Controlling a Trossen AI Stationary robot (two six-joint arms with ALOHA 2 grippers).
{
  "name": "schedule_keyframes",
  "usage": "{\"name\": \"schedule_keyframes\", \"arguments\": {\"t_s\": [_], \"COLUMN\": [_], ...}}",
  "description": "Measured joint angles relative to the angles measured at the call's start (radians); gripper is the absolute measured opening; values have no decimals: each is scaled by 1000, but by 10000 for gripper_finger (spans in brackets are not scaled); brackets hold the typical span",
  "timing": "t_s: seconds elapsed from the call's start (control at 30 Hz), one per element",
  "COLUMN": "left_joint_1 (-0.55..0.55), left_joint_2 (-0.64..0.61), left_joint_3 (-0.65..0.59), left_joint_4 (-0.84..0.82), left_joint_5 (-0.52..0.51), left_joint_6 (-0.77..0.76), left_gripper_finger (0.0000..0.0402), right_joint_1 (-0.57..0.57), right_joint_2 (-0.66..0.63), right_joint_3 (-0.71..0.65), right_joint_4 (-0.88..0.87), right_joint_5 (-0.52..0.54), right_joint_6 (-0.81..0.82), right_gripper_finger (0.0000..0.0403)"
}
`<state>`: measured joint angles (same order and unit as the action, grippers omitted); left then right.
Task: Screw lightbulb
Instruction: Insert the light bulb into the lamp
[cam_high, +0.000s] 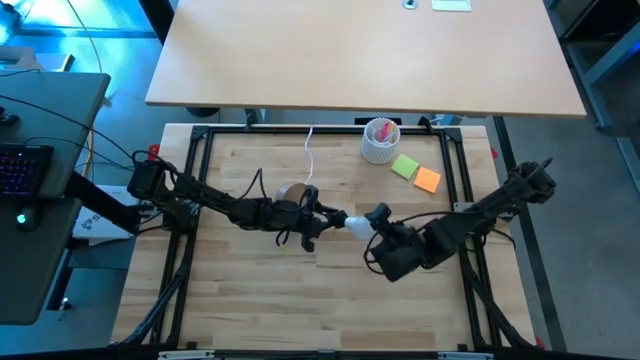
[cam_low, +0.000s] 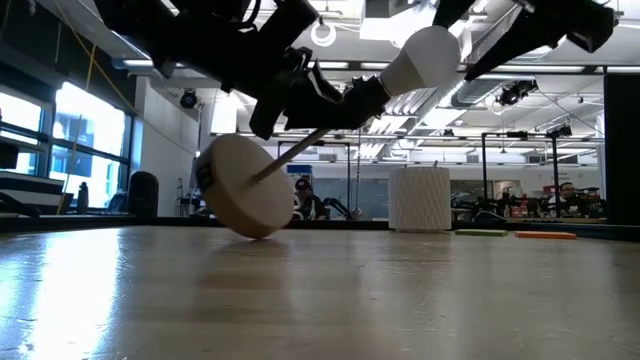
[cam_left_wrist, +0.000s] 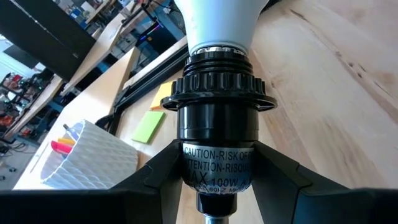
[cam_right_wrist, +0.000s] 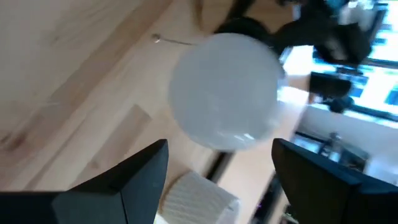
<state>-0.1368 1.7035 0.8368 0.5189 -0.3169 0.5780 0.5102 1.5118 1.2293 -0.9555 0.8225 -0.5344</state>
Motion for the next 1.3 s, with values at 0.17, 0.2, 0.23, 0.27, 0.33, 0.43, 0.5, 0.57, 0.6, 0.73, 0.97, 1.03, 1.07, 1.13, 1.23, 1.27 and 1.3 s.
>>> {"name": "schedule_keyframes", "arguments": {"t_s": [0.17, 0.2, 0.23, 0.27, 0.33, 0.43, 0.5, 0.57, 0.6, 0.73, 0.97, 1.03, 1.07, 1.13, 1.23, 1.27, 1.3], "left_joint_1": [0, 2, 12, 23, 60, 127, 165, 186, 191, 196, 174, 172, 170, 164, 159, 157, 156], "left_joint_2": [0, 0, 0, 0, 0, 0, 0, 0, 0, 0, 0, 0, 0, 0, 0, 0, 0], "left_joint_3": [0, 0, 0, 0, 0, 0, 0, 0, 0, 0, 0, 0, 0, 0, 0, 0, 0], "left_joint_4": [-7, -8, -4, 2, 8, 17, 41, 64, 68, 64, 68, 68, 68, 68, 69, 71, 71], "left_joint_5": [35, 64, 102, 144, 246, 379, 453, 503, 514, 515, 513, 501, 488, 461, 453, 453, 450], "left_joint_6": [49, 80, 110, 136, 171, 192, 191, 190, 191, 186, 163, 155, 150, 149, 156, 156, 157], "left_gripper_finger": [145, 143, 141, 141, 141, 143, 143, 143, 143, 143, 143, 143, 143, 143, 143, 143, 143], "right_joint_1": [87, 111, 133, 157, 193, 217, 222, 225, 225, 219, 134, 110, 103, 92, 73, 67, 60], "right_joint_2": [-11, -12, -12, -12, -12, -9, -8, -8, -8, -8, -6, -6, -6, -6, -6, -6, -6], "right_joint_3": [0, 0, 0, 0, 0, 0, 0, 0, 0, 0, 0, 0, 0, 0, 0, 0, 0], "right_joint_4": [-13, -11, -6, 0, 5, 43, 73, 122, 151, 244, 242, 243, 242, 243, 260, 266, 270], "right_joint_5": [96, 95, 95, 94, 94, 96, 109, 137, 156, 214, 46, 37, 37, 34, 19, 12, 6], "right_joint_6": [225, 297, 364, 420, 483, 443, 344, 202, 122, -168, -324, -339, -346, -366, -384, -382, -370], "right_gripper_finger": [285, 285, 285, 285, 285, 285, 285, 285, 285, 285, 285, 285, 285, 284, 282, 280, 277]}}
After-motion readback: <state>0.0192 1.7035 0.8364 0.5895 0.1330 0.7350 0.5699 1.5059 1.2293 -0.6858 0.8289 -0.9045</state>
